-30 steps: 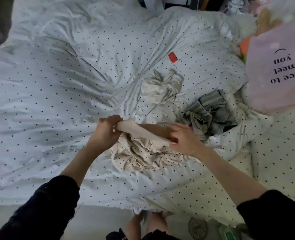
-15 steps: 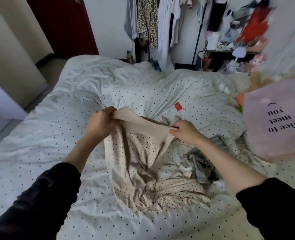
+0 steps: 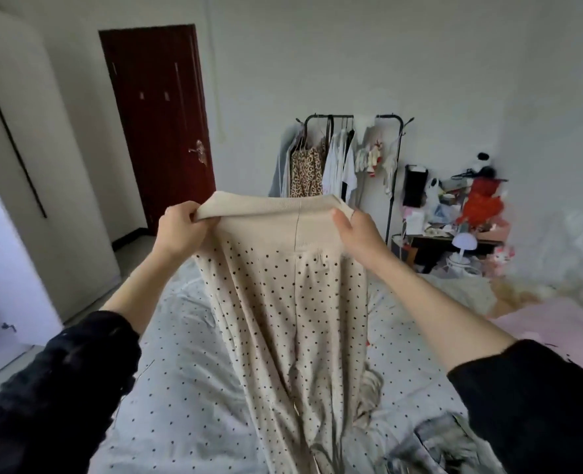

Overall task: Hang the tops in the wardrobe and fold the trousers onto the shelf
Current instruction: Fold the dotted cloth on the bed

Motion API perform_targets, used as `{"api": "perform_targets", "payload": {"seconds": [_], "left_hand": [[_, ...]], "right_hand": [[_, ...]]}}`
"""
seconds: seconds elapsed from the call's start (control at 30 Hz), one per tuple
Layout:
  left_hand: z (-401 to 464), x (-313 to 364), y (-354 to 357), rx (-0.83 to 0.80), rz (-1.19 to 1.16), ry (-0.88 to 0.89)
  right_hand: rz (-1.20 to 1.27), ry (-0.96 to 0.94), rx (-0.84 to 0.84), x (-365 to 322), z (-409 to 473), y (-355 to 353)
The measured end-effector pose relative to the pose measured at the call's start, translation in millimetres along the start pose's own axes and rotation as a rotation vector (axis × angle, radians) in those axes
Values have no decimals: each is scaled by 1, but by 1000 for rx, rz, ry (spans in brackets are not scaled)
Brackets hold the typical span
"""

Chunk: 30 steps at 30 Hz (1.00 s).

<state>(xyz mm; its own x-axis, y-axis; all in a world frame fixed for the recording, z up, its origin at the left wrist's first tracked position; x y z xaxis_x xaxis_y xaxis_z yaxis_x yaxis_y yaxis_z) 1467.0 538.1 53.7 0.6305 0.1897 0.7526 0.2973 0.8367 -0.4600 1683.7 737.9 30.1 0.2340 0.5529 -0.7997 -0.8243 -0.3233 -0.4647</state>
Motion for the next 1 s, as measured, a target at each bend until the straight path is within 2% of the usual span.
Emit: {"api": "perform_targets", "payload": {"seconds": [0.07,0.13,0.2,0.27,0.37,0.47,0.6,0.73,0.83,0.9,1.0], "left_hand": [[5,-4,-4,-10,-66,-27],[5,-15,-5,-38,-127,-69],[3,-28,-3,-86,-184,-109],[0,-40,0,-137,-211,-138],[-4,-53,0,-165,-209,-184],[-11,-58,5,-185,-193,-200],[-25,-62,15,-242,-145,-188],[-30,-77,19,-267,-22,-167],[-34,-84,20,-234,-38,-173],[-35,-84,16,-192,-30,-170],[-39,-87,7,-125,-44,-211]], "right_hand": [[-82,-52,-20,-10,4,4],[-23,-75,-92,-12,6,9],[85,-9,-245,-5,4,22],[156,135,-365,9,0,33],[389,321,-511,21,-9,46],[510,389,-559,25,-14,45],[515,417,-667,29,-31,50],[580,422,-700,39,-44,56],[612,445,-750,51,-56,58],[618,463,-696,65,-57,55],[436,407,-552,81,-54,45]]}}
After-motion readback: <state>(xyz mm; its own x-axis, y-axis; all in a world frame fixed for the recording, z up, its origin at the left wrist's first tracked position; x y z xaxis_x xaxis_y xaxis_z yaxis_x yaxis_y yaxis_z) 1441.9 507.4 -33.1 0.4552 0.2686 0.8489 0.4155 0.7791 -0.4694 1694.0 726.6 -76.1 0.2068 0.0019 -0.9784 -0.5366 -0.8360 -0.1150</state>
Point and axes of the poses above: each hand's wrist, its own z-axis towards the middle knuckle, its own y-axis out of the palm, x = y × z, the point moved 8 cm from there along z, towards the middle knuckle, and after that the axes turned 1 degree about z, right-handed, at the moved point
